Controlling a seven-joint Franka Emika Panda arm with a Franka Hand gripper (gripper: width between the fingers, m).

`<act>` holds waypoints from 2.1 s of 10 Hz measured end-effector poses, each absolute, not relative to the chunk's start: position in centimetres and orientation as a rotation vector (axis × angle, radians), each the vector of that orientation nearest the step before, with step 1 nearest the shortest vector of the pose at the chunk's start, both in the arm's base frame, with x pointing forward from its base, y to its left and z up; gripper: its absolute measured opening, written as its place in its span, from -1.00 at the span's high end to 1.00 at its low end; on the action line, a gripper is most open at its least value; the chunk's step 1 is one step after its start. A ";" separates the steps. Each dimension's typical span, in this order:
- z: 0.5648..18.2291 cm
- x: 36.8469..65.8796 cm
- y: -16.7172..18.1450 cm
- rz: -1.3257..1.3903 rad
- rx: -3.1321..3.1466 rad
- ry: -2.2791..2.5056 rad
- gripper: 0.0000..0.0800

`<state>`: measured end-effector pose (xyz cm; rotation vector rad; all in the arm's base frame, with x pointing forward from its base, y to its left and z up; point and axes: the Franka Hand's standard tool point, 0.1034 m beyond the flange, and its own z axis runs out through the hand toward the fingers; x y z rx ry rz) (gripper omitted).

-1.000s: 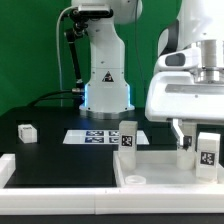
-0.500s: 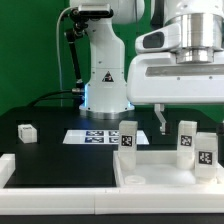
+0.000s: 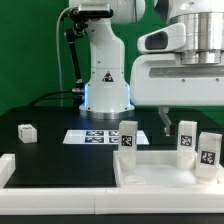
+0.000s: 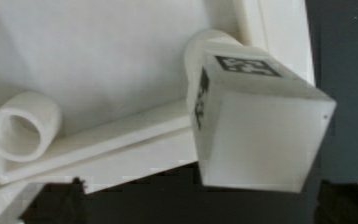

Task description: Assemble square table

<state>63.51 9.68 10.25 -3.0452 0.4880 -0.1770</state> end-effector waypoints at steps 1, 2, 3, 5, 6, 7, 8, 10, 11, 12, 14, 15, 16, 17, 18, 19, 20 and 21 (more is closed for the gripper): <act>10.1 63.5 9.5 -0.165 -3.006 0.550 -0.62; 9.4 63.1 10.3 -0.141 -2.994 0.581 -0.62; 8.7 62.9 11.2 -0.122 -2.986 0.611 -0.62; 7.5 63.1 11.9 -0.139 -2.978 0.655 -0.62; 7.4 63.1 11.9 -0.139 -2.975 0.671 -0.62; 7.4 63.1 11.8 -0.138 -2.970 0.692 -0.39; 7.4 63.1 11.8 -0.137 -2.967 0.704 -0.39; 7.4 63.1 11.7 -0.126 -2.902 0.920 0.27; 7.3 63.1 11.7 -0.120 -2.862 1.030 0.27; 7.3 63.0 11.6 -0.114 -2.816 1.145 0.27; 7.2 63.0 11.2 -0.075 -2.521 1.655 0.27; 7.1 62.9 11.2 -0.038 -2.319 1.914 0.27; 7.0 62.8 11.6 0.008 -2.088 2.126 0.27; 7.0 62.9 11.7 0.042 -1.930 2.239 0.27; 7.0 62.9 11.6 0.048 -1.883 2.278 0.27; 7.0 62.8 11.7 0.046 -1.900 2.265 0.27; 7.0 62.8 11.7 0.044 -1.917 2.250 0.25; 7.0 62.8 11.7 0.033 -1.974 2.205 0.25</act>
Offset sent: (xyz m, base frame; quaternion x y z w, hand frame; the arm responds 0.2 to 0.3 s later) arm 0.0055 0.0268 -0.0167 0.0121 -0.0336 0.0407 0.9985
